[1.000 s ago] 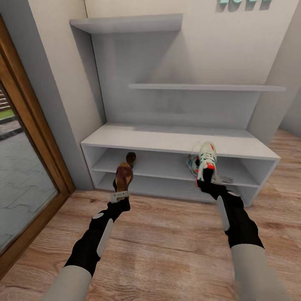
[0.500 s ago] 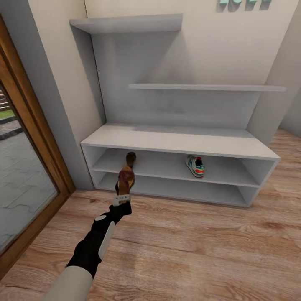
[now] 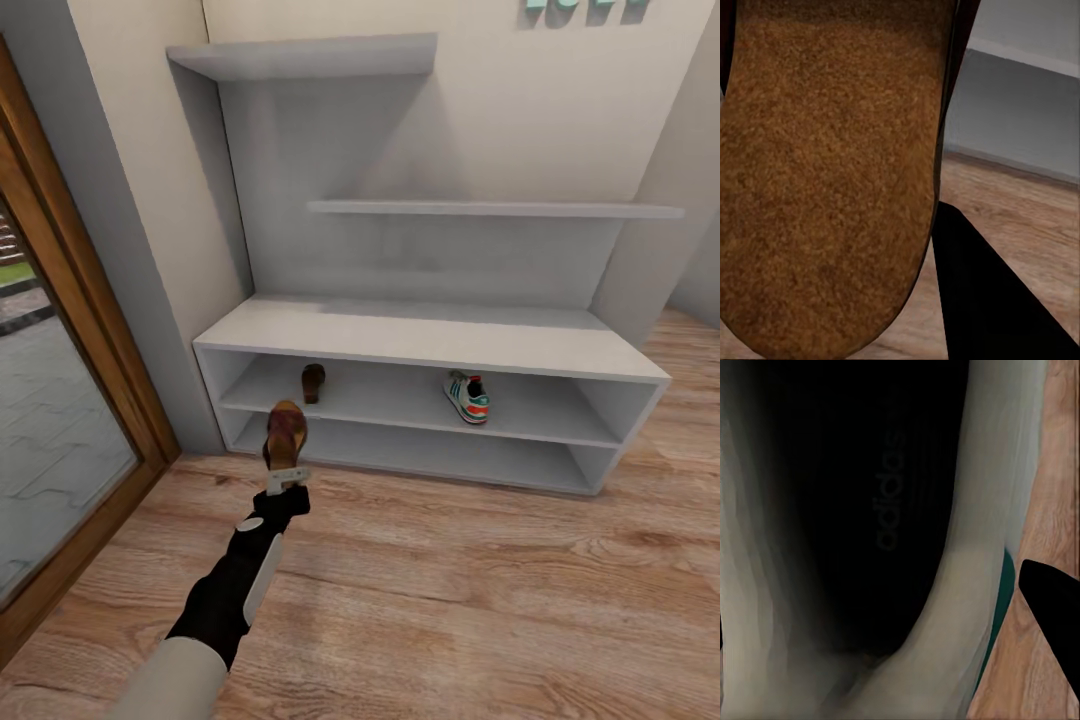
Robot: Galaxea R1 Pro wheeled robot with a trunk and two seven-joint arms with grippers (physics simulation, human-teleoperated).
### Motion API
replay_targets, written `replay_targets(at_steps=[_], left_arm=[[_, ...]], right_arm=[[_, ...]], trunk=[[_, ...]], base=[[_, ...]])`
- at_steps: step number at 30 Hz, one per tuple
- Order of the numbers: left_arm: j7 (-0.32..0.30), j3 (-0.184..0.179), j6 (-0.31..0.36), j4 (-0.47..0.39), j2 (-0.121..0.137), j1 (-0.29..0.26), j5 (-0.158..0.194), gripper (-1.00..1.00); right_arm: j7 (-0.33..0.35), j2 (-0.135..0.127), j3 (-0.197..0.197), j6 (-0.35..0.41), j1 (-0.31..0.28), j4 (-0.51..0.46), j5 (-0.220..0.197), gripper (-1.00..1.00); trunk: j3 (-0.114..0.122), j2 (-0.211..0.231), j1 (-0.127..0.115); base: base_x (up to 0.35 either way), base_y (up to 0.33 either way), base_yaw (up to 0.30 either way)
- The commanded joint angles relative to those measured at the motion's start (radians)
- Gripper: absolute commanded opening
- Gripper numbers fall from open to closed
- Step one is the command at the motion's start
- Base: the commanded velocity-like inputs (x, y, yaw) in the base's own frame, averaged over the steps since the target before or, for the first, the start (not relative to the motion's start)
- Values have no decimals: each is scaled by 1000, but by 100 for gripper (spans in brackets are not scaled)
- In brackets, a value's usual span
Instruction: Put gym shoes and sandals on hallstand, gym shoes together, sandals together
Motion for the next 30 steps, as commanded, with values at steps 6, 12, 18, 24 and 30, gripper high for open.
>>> replay_targets(at_steps=[6,12,18,24,30], left_arm=[[28,-55,-5,53,0,0,8,-100],[31,-98,1,65,1,0,9,-100],[28,-106,4,107,0,0,10,-100],[-35,-106,7,162,0,0,10,-100],[-73,-106,88,173,0,0,9,-100]], right_arm=[[2,-15,-2,5,-1,14,-2,-100],[4,-15,-1,5,-1,16,-2,-100],[4,-14,-1,4,-1,16,-1,-100],[2,-14,-1,4,-1,15,25,-100],[2,-14,-1,5,-1,15,80,-100]], trunk=[[-1,0,0],[-1,0,0],[-1,0,0],[-1,0,0],[-1,0,0]], base=[[0,0,0],[0,0,0],[0,0,0],[0,0,0],[0,0,0]])
